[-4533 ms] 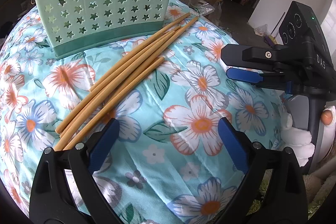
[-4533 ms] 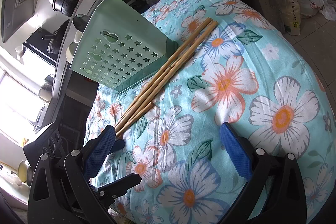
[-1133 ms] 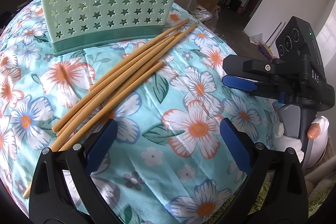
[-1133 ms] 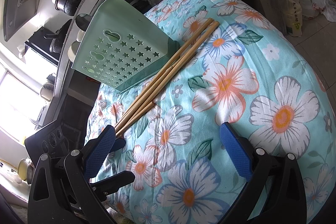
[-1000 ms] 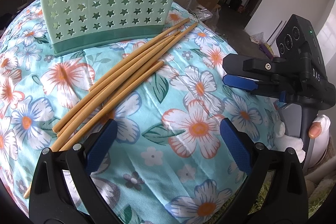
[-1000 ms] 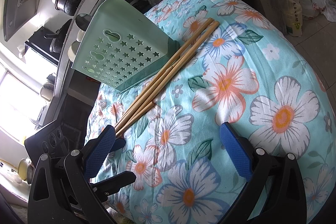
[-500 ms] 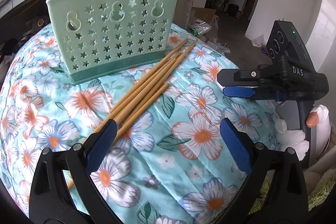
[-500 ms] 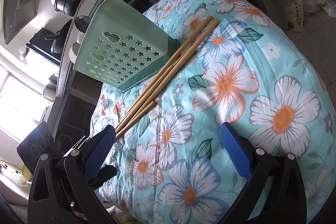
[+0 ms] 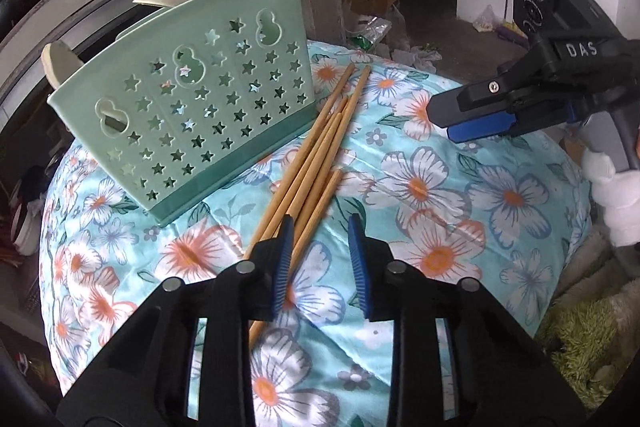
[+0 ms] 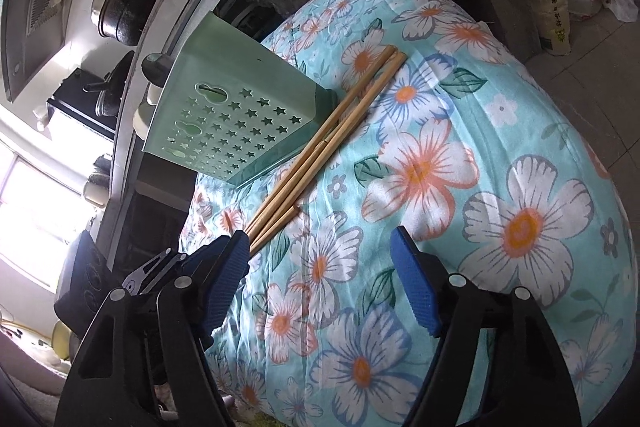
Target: Organize utensils
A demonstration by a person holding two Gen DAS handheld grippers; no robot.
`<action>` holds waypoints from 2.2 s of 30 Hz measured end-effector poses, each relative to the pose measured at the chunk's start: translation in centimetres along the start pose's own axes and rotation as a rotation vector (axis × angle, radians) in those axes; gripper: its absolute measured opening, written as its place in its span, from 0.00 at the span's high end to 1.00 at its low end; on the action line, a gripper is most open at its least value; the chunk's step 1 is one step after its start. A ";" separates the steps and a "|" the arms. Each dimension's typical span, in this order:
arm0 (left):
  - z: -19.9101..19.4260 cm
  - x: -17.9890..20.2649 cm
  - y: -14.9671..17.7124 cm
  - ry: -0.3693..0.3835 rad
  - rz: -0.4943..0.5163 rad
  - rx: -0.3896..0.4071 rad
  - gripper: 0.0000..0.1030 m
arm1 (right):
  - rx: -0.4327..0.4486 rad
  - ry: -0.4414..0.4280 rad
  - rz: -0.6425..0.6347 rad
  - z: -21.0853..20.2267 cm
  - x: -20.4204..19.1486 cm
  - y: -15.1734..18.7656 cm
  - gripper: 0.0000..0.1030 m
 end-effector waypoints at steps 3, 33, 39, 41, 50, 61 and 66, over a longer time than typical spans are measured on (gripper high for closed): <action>1.0 0.5 0.0 -0.042 0.085 -0.012 0.85 | -0.003 0.000 -0.001 0.0 0.0 -0.2 0.31; 2.2 4.0 0.0 -0.061 0.251 -0.032 0.94 | 0.021 -0.001 0.015 -0.8 0.0 -0.1 0.33; 0.9 5.1 0.8 0.063 0.161 -0.095 0.93 | 0.031 -0.004 0.016 -1.2 0.0 -0.2 0.33; 1.0 5.1 0.9 0.060 0.155 -0.101 0.93 | 0.033 -0.006 0.018 -1.3 0.1 -0.2 0.33; 2.0 4.1 1.8 0.079 0.098 -0.167 0.88 | 0.041 -0.012 0.033 -1.7 0.5 0.0 0.33; 2.6 3.5 2.2 0.072 0.090 -0.183 0.87 | 0.037 -0.021 0.040 -1.6 0.5 0.2 0.33; 3.1 4.0 2.1 0.071 0.090 -0.183 0.87 | 0.036 -0.021 0.042 -1.6 0.4 0.3 0.33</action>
Point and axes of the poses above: each gripper's, at about its wrist camera, not at the fingertips, and z roughly the way its jaws point, x to its right, y to its underside, the point moved 8 cm from there along z, roughly the way its jaws point, and after that the axes turned 15 degrees about -z, right-handed, at the moved point
